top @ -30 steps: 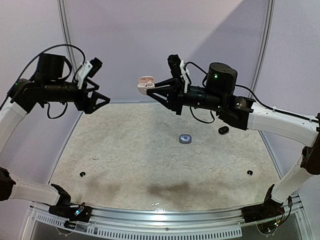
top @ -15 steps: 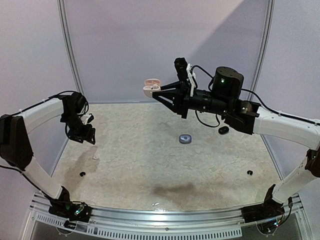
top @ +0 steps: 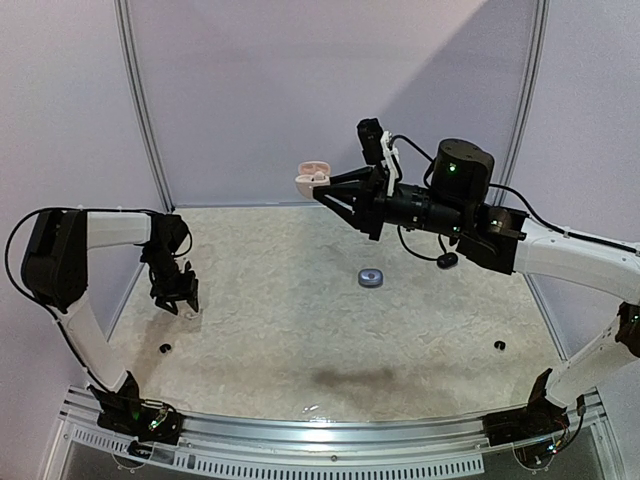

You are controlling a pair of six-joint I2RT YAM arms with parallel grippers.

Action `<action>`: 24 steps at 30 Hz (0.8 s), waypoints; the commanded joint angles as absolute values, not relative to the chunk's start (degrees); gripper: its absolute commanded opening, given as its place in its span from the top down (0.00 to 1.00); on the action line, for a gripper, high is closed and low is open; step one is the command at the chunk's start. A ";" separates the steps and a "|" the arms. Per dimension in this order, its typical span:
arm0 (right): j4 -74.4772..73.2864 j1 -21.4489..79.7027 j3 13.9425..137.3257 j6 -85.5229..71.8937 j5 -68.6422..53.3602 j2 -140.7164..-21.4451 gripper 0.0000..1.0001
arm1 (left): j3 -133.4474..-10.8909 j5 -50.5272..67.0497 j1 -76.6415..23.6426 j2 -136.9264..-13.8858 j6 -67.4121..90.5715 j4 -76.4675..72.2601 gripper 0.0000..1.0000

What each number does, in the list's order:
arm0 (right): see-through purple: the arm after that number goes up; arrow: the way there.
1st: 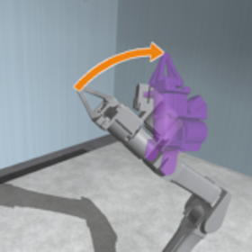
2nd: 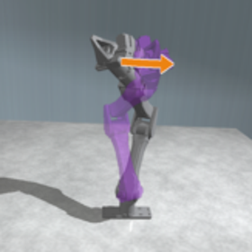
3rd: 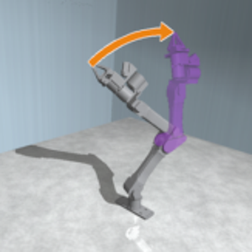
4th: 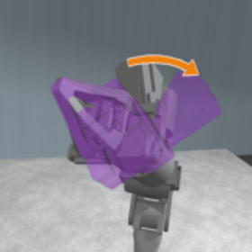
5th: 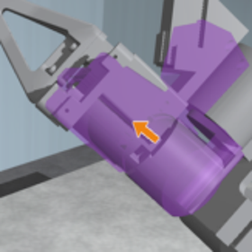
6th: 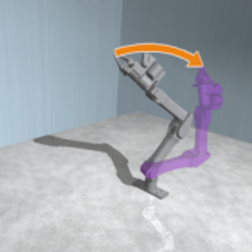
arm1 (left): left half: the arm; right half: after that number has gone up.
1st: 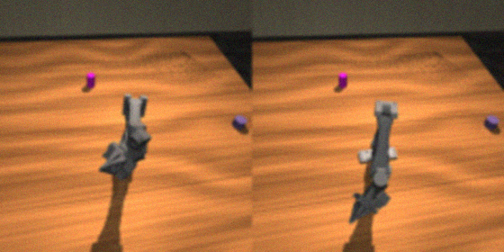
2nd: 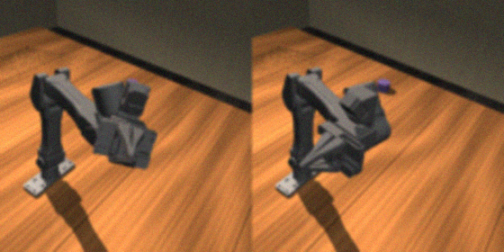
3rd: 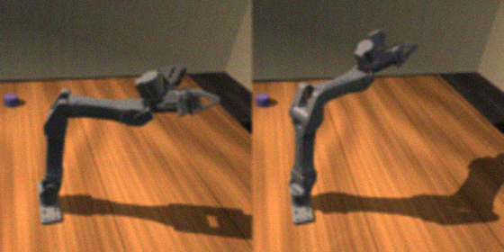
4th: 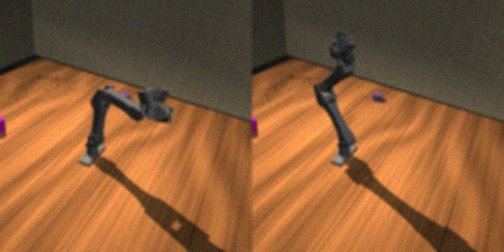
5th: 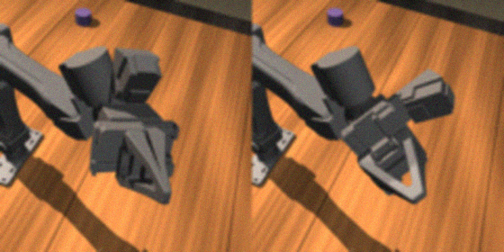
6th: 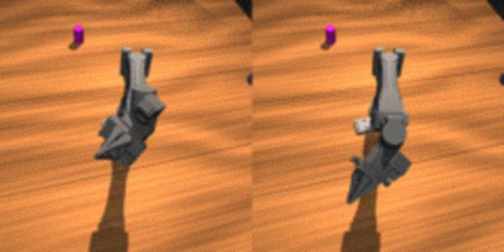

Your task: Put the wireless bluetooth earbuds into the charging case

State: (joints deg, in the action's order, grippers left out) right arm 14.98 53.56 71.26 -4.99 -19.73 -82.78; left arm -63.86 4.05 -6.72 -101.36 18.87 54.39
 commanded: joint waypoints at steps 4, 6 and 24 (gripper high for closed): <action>15.61 53.48 70.78 -7.32 -19.15 -82.09 1.00 | -61.89 3.27 -6.17 -102.09 23.21 49.91 0.57; 15.16 53.56 71.15 -7.01 -19.53 -82.13 1.00 | -62.36 2.47 -6.09 -102.82 23.29 49.71 0.60; 14.65 53.56 72.60 -6.94 -22.07 -83.08 1.00 | -60.62 4.65 -5.62 -101.82 25.56 48.94 0.75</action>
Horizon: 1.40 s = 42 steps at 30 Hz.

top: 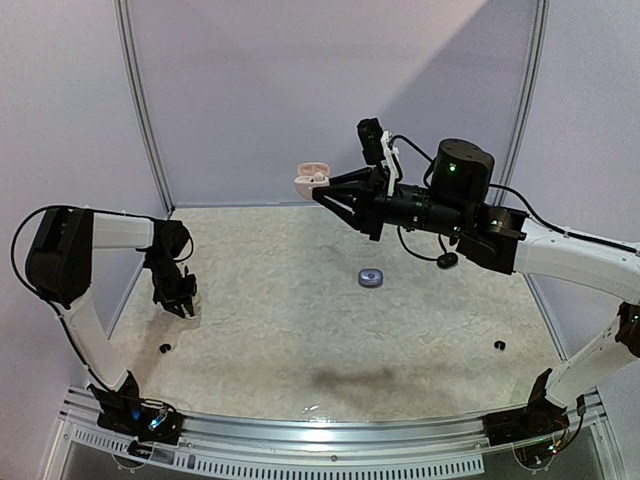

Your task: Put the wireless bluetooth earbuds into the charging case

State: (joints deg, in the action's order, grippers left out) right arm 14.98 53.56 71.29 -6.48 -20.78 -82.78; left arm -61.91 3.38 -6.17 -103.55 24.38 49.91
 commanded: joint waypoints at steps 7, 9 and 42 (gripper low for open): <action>14.22 53.53 73.48 -6.77 -22.54 -83.59 1.00 | -61.38 4.65 -5.67 -103.93 25.14 48.51 0.86; 13.75 53.56 73.43 -6.72 -22.38 -83.18 1.00 | -61.31 5.10 -5.78 -103.96 25.21 48.66 0.89; 12.04 55.77 60.91 -11.14 -13.00 -71.98 1.00 | -85.15 14.90 -39.83 -119.57 18.33 55.06 0.75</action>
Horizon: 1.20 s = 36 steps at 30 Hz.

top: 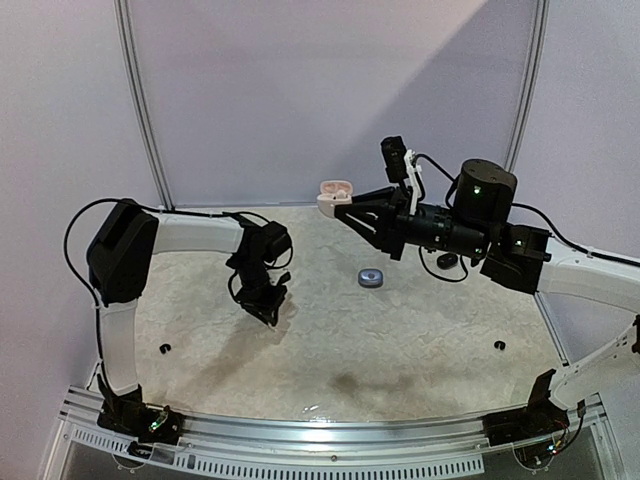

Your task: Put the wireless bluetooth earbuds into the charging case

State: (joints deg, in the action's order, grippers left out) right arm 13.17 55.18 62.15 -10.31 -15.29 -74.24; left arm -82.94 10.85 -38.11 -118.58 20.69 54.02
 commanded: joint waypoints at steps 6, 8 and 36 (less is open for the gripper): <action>11.16 55.93 60.95 -9.93 -12.83 -70.94 1.00 | -84.13 15.44 -39.90 -113.50 16.55 53.25 0.47; 11.33 55.94 61.25 -9.11 -13.01 -70.97 1.00 | -83.98 15.66 -39.83 -110.61 15.34 53.02 0.43; 22.10 59.32 91.77 -3.01 -44.70 -97.09 1.00 | -50.10 56.88 -25.76 -48.10 12.50 -10.67 0.36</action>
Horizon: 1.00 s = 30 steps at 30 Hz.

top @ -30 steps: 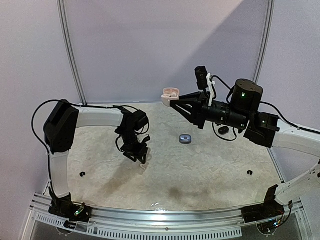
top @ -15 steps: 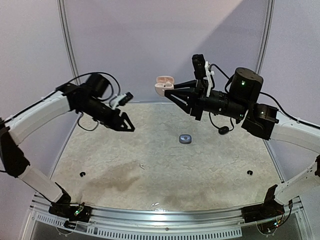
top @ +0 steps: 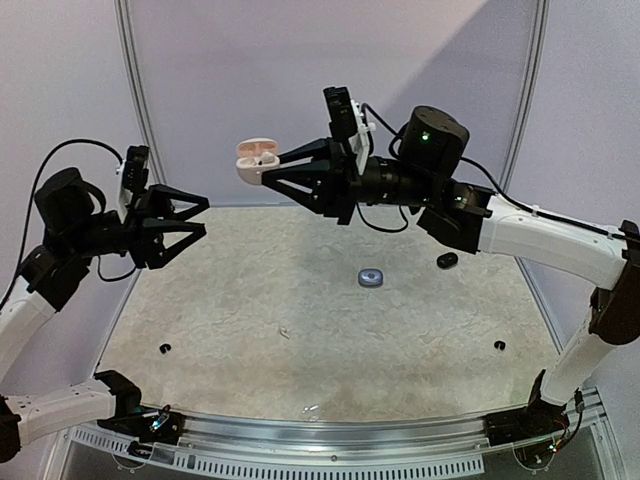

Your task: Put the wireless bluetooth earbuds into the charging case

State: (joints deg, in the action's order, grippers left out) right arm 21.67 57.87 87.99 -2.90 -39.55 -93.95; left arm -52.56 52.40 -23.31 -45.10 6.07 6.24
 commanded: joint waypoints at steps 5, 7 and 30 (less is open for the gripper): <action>24.64 60.18 93.26 -4.24 -44.47 -100.74 1.00 | -49.28 56.67 -29.13 -49.98 13.43 -15.80 0.40; 24.87 60.43 94.01 -5.34 -43.83 -101.88 1.00 | -48.14 56.12 -30.28 -49.81 13.60 -18.22 0.43; 21.71 60.86 96.56 -4.57 -41.71 -105.27 1.00 | -44.74 50.55 -34.48 -50.27 18.03 -29.21 0.70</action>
State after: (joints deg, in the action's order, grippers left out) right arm 23.16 60.49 95.24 -4.84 -43.11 -103.48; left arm -45.34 51.00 -32.71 -49.95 17.69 -26.30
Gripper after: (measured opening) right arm 0.197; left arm 0.298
